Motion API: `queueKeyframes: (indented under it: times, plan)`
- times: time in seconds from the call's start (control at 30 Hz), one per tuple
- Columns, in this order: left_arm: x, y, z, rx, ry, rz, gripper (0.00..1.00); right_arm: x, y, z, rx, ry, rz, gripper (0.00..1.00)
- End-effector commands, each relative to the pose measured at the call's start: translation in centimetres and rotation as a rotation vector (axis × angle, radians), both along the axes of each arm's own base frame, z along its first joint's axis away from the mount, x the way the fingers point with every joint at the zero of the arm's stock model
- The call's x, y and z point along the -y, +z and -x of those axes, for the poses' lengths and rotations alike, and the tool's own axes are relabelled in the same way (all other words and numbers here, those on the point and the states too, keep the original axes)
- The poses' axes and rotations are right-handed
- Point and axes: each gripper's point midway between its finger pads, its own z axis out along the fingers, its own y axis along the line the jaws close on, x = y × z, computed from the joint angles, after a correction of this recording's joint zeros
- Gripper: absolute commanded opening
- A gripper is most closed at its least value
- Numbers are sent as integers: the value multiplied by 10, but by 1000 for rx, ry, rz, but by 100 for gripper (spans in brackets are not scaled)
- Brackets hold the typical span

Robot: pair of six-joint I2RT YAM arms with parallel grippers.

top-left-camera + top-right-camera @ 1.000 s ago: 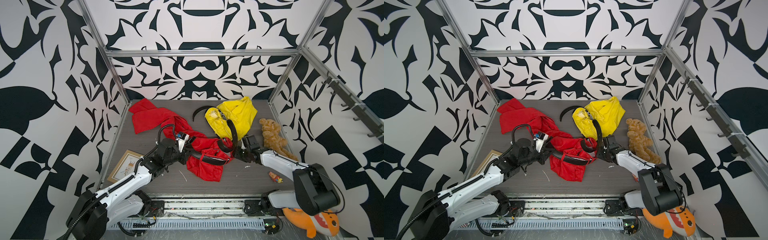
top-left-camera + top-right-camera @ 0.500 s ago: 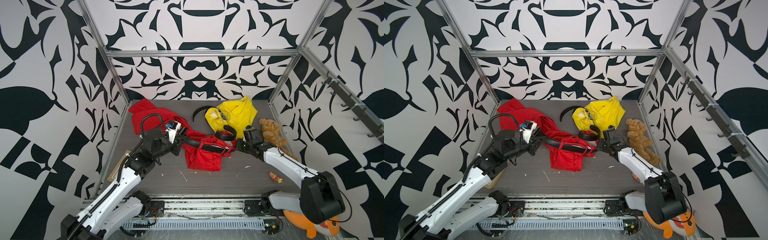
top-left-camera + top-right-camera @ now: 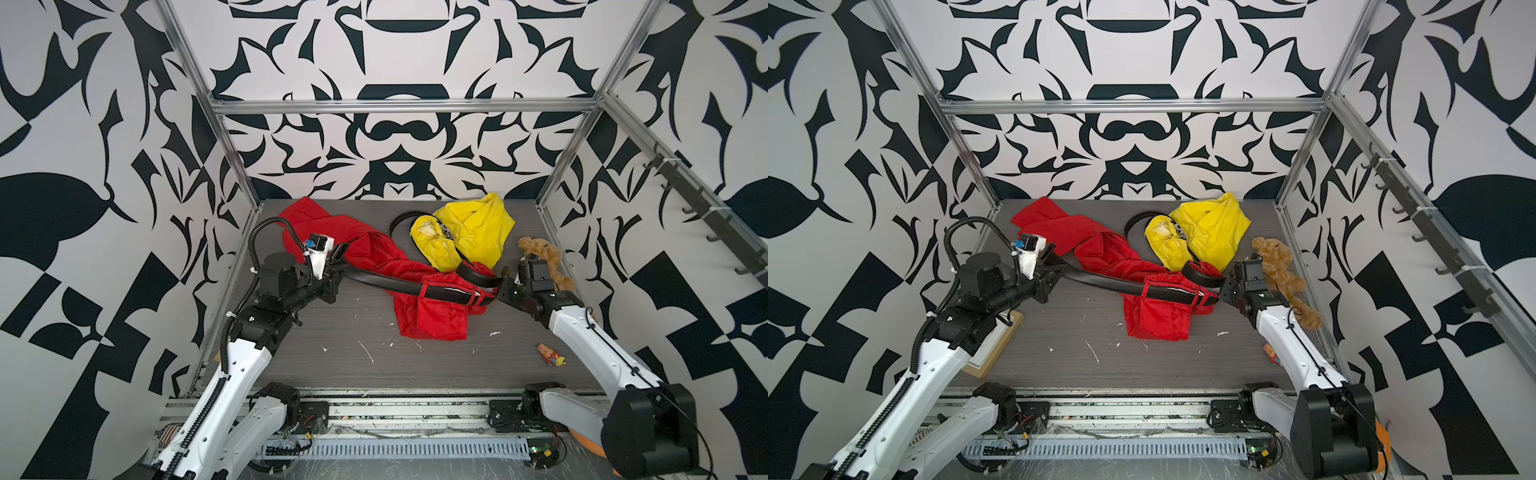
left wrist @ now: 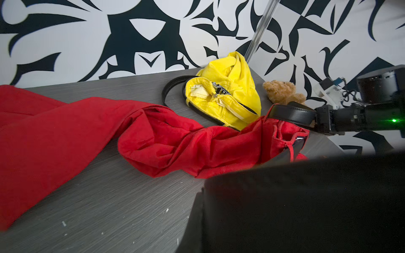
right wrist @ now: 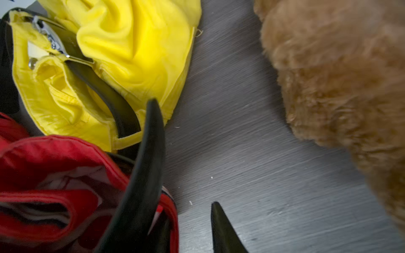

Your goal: Remove the belt from the trousers

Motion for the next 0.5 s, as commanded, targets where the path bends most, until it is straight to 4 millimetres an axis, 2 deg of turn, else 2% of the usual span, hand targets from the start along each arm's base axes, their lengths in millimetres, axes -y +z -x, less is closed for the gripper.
queueKeyframes:
  times: [0.0,0.03,0.07,0.13,0.27,0.4,0.47]
  plan:
    - [-43,23,-19,86,202,-53,0,58,-4,19,-41,-178,146,32]
    - [-49,17,-22,69,233,-55,0,59,-6,20,-42,-183,134,32]
    - [-55,10,-26,46,268,-51,0,52,-7,18,-35,-156,100,32]
    - [-57,-11,-34,-36,278,-9,0,44,-13,16,-34,-130,59,32]
    - [-29,-55,-40,-225,183,155,0,39,-26,19,-64,-117,35,31]
    - [-23,-84,-44,-323,206,243,0,35,-29,22,-54,-105,17,31]
    - [-23,-109,-43,-417,222,235,0,34,-31,21,-60,-98,12,31]
